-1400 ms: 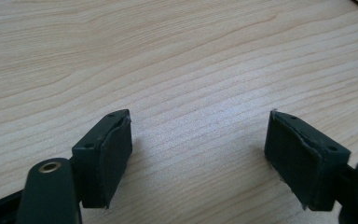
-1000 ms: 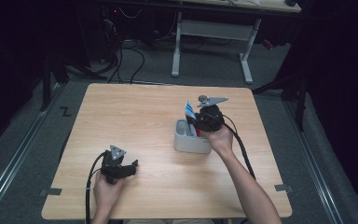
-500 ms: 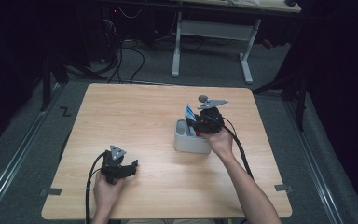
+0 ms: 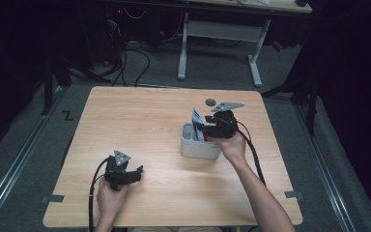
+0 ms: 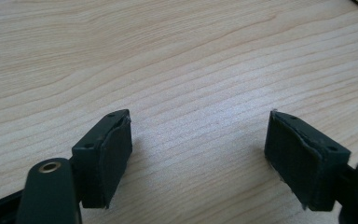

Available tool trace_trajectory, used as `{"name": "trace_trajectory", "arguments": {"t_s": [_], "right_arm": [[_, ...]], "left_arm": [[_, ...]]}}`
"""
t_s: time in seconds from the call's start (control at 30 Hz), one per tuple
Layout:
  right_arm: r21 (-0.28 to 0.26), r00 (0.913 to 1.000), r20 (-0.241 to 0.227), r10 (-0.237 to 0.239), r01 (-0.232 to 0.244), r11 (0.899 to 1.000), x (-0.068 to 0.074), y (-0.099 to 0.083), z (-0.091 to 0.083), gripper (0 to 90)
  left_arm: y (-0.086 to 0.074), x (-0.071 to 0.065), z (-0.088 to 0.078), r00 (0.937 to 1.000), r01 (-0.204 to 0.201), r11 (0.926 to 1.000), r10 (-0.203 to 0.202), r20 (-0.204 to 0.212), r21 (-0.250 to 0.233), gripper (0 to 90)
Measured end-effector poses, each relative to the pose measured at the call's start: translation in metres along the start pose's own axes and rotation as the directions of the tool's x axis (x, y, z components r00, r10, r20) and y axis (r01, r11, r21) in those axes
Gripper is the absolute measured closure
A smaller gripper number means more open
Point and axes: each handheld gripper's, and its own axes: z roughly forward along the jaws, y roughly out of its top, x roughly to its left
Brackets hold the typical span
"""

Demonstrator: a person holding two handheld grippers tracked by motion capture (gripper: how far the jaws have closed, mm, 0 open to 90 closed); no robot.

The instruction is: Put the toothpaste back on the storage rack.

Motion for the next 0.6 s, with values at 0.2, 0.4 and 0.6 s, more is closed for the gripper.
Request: {"name": "trace_trajectory", "arguments": {"t_s": [0.2,0.4,0.6], "right_arm": [[-0.004,1.0,-0.002,-0.006,0.006,1.0,0.0,0.0,-0.003,50.1],[-0.015,1.0,-0.005,-0.005,0.005,1.0,0.0,0.0,-0.007,50.0],[-0.031,0.9999,-0.006,-0.008,0.008,0.999,-0.001,0.001,-0.012,49.7]], "left_arm": [[0.0,0.0,0.0,1.0,0.0,1.0,0.0,-0.001,-0.001,23.4],[0.0,0.0,0.0,1.0,-0.001,1.0,0.001,0.0,0.0,23.4],[0.0,0.0,0.0,1.0,0.0,1.0,0.0,0.0,0.0,23.4]]}}
